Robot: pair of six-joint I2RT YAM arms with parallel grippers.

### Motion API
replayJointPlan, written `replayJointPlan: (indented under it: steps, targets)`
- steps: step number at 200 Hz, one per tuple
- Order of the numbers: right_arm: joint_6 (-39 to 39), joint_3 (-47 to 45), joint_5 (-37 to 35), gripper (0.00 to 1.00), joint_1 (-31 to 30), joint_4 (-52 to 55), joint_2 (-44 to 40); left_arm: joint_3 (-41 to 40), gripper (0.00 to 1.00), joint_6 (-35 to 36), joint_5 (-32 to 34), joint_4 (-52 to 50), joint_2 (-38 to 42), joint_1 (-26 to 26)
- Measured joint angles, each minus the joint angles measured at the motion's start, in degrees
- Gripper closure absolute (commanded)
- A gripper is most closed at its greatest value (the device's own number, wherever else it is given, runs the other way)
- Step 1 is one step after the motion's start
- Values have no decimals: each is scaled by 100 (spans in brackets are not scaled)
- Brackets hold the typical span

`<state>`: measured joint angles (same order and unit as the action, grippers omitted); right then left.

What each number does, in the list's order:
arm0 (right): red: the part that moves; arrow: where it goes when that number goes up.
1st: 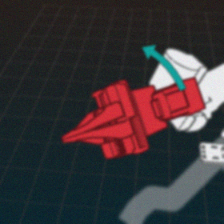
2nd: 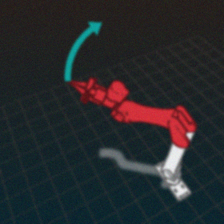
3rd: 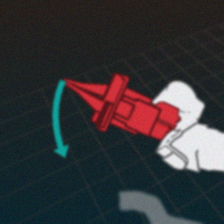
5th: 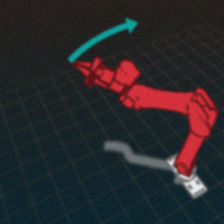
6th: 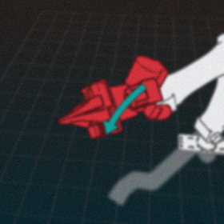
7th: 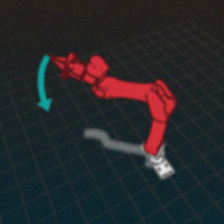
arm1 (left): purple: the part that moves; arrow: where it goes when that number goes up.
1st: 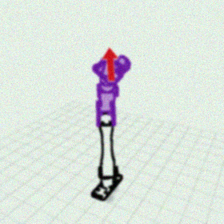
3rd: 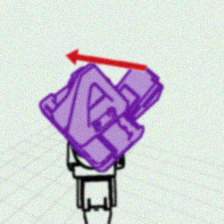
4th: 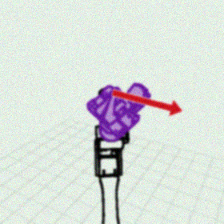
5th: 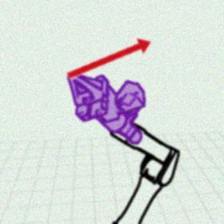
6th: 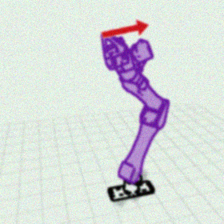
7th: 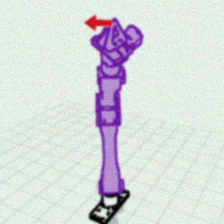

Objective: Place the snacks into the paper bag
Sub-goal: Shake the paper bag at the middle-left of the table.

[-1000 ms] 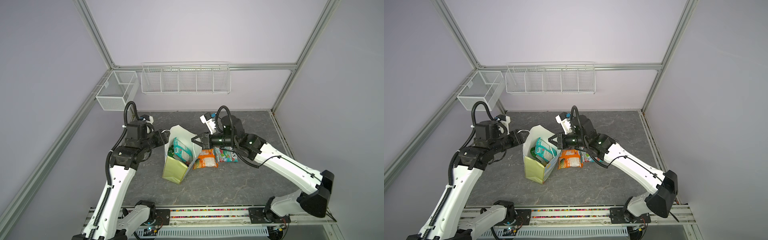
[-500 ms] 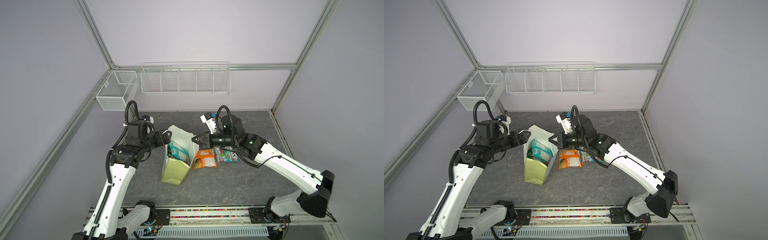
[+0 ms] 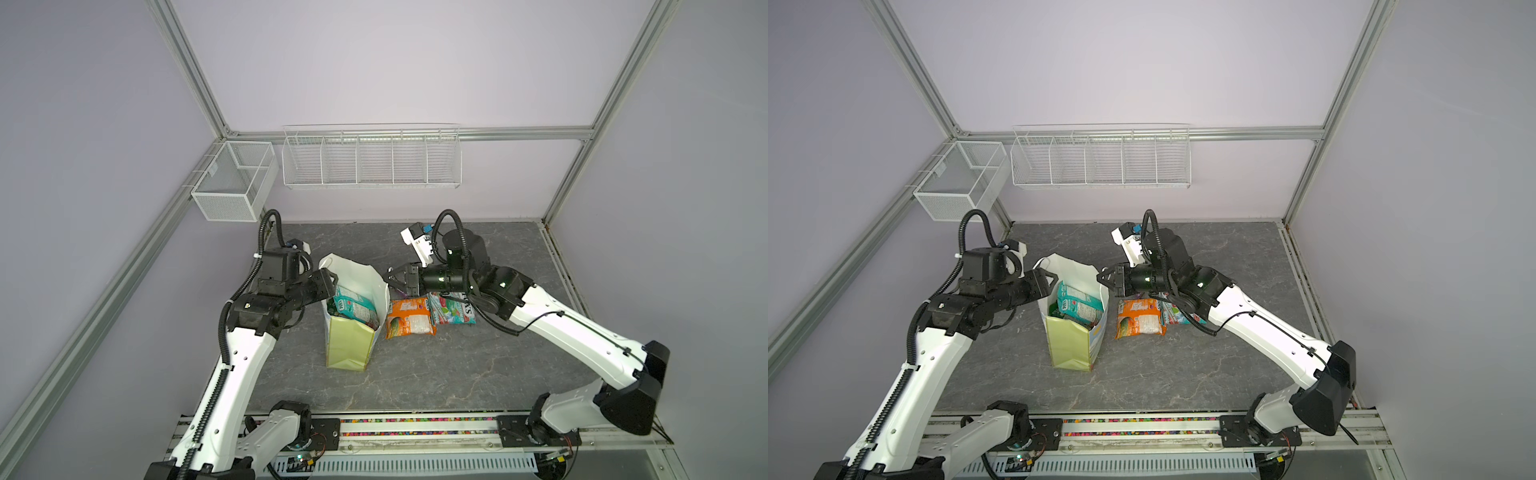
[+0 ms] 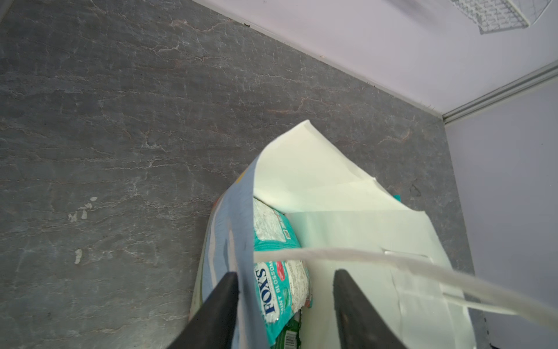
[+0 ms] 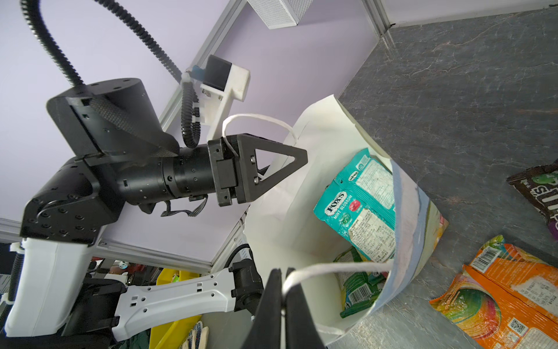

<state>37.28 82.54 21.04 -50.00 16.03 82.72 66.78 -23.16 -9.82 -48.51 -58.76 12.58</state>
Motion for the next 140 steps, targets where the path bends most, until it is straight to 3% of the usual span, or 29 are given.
replayJointPlan:
  steps: [16, 49, 84, 105, 125, 140]
  targets:
    - [0, 0, 0, 93, 0, 2, 0, -20, 65, -15, 66, -7, 22, 0]
    - [0, 0, 0, 93, 0, 0, 0, -55, 90, 20, 155, -76, 48, 0]
    - [-7, 0, -44, 92, 0, 28, 0, -57, 100, 105, 258, -127, 37, 0]
    - [-26, 0, -92, 90, 0, 63, -11, -2, 100, 122, 273, -136, -22, 0]
    - [-76, 0, -177, 82, 0, 146, -66, 92, 100, 133, 271, -144, -120, 0]
    - [-144, 0, -232, 66, 0, 225, -136, 149, 100, 133, 269, -146, -175, 0]
